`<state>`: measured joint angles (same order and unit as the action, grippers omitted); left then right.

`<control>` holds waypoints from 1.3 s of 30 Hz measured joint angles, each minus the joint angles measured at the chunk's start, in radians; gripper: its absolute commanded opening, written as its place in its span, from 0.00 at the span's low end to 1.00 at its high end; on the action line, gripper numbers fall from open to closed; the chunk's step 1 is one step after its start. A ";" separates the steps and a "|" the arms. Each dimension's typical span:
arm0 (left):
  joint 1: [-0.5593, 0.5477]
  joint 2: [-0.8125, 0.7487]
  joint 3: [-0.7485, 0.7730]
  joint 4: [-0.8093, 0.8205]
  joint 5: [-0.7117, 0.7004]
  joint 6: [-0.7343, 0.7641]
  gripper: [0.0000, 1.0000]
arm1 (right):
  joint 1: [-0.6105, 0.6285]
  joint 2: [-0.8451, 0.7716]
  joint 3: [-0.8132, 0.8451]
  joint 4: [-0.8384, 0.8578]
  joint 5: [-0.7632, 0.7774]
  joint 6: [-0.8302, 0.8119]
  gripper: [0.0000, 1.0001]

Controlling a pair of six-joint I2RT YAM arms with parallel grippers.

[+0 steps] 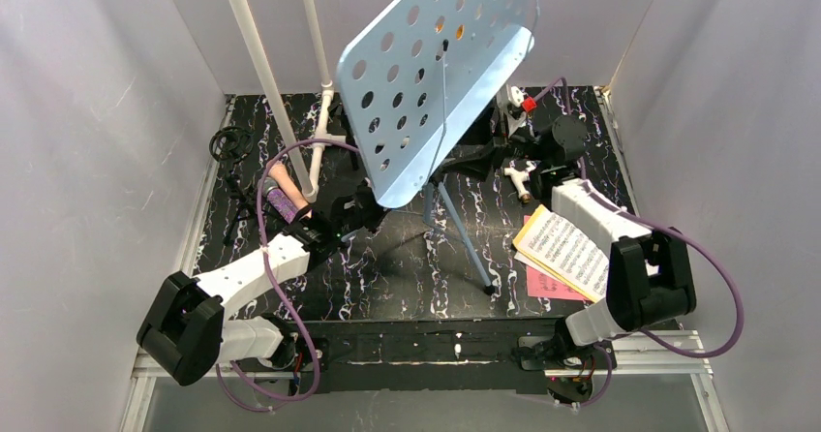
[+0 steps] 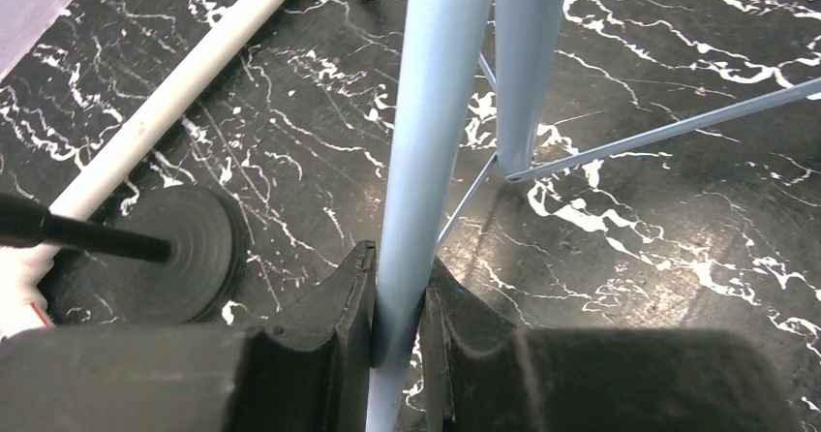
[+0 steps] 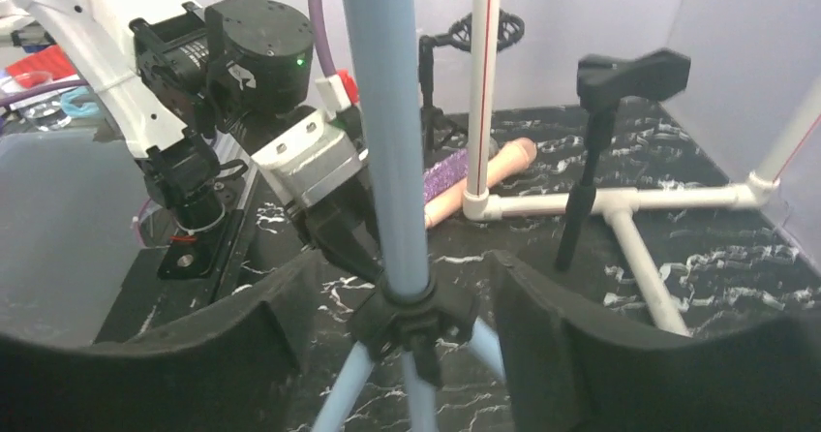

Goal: Pack up the instrument practice props
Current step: Place the music stand at the center of the board, then adjust the music stand at the center of the board.

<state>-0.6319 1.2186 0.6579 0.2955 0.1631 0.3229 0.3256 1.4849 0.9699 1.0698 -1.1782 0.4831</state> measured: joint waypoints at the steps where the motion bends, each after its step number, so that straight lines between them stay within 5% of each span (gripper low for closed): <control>1: 0.005 0.000 0.000 0.000 -0.006 -0.003 0.00 | -0.007 -0.013 0.000 -0.059 0.006 -0.033 0.79; 9: 0.021 0.000 0.000 0.002 -0.021 -0.023 0.05 | -0.023 -0.107 0.002 -0.401 0.027 -0.156 0.91; 13: 0.022 0.000 0.000 0.003 -0.020 -0.036 0.33 | -0.037 -0.149 -0.010 -0.491 0.064 -0.153 0.95; 16: 0.031 -0.003 -0.001 0.003 -0.021 -0.065 0.64 | -0.054 -0.171 -0.032 -0.535 0.096 -0.129 0.95; 21: 0.044 -0.053 -0.008 -0.007 -0.018 -0.147 0.97 | -0.073 -0.175 -0.056 -0.586 0.126 -0.061 0.96; 29: 0.053 -0.249 -0.011 -0.101 -0.016 -0.400 0.98 | -0.090 -0.239 -0.152 -0.659 0.148 -0.064 0.98; 39: 0.023 -0.568 -0.098 -0.276 0.035 -0.938 0.98 | -0.198 -0.319 -0.290 -0.697 0.164 -0.126 0.98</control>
<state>-0.6090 0.6502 0.5602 0.0193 0.1978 -0.6155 0.1272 1.1664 0.6796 0.3733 -1.0138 0.3576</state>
